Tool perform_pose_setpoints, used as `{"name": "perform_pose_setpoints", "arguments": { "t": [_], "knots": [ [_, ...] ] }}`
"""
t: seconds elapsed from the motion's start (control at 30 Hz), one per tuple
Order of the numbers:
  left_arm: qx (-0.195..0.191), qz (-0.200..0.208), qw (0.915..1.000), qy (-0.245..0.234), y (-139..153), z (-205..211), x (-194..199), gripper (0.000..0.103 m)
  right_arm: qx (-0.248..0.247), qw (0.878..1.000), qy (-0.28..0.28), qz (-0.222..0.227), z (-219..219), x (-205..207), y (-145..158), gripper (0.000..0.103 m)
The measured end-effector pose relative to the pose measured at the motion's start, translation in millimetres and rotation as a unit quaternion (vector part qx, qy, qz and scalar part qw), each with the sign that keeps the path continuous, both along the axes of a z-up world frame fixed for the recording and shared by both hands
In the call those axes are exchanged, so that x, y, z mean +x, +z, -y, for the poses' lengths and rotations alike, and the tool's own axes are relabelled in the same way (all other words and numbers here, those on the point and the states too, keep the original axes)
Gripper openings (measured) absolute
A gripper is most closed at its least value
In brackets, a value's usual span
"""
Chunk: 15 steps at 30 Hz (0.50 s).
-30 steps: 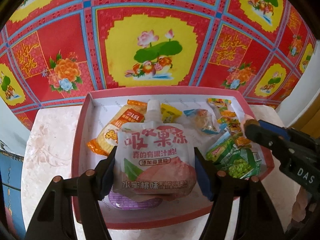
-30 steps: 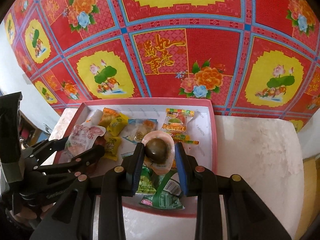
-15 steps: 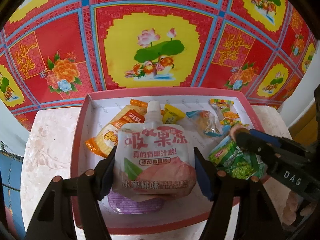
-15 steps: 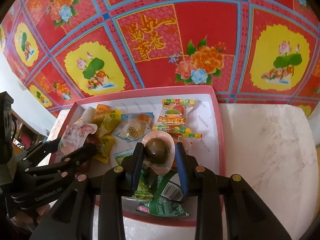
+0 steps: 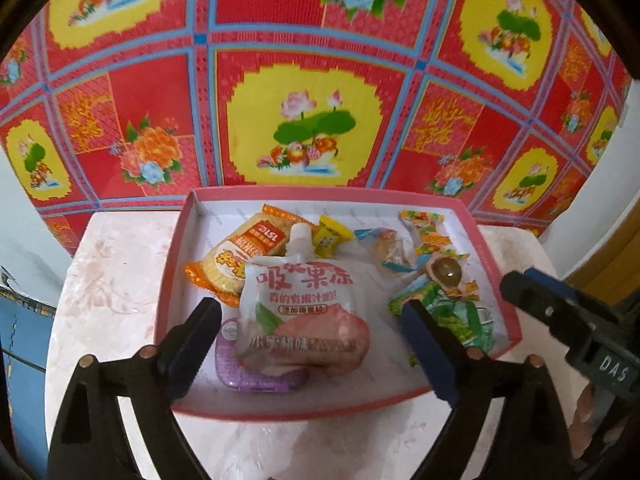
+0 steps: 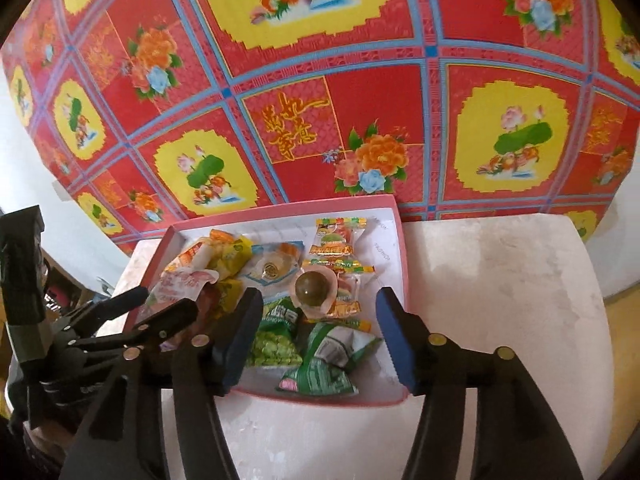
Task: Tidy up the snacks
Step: 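Open both tools to release the pouch and cup into the tray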
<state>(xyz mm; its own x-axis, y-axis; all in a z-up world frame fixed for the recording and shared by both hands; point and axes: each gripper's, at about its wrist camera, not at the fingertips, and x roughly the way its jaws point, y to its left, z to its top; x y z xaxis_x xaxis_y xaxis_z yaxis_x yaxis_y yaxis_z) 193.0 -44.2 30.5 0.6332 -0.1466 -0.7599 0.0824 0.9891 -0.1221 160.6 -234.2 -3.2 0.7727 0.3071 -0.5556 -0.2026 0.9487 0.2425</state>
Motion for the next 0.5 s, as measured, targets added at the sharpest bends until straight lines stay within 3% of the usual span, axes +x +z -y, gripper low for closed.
{"name": "perform_pose_setpoints", "arguments": {
  "t": [0.5],
  "knots": [
    [0.009,-0.015,0.9997,0.019,-5.0,-9.7,-54.0,0.094,-0.021,1.000,0.009,-0.011,-16.3,-42.1,-25.3,0.072]
  ]
}}
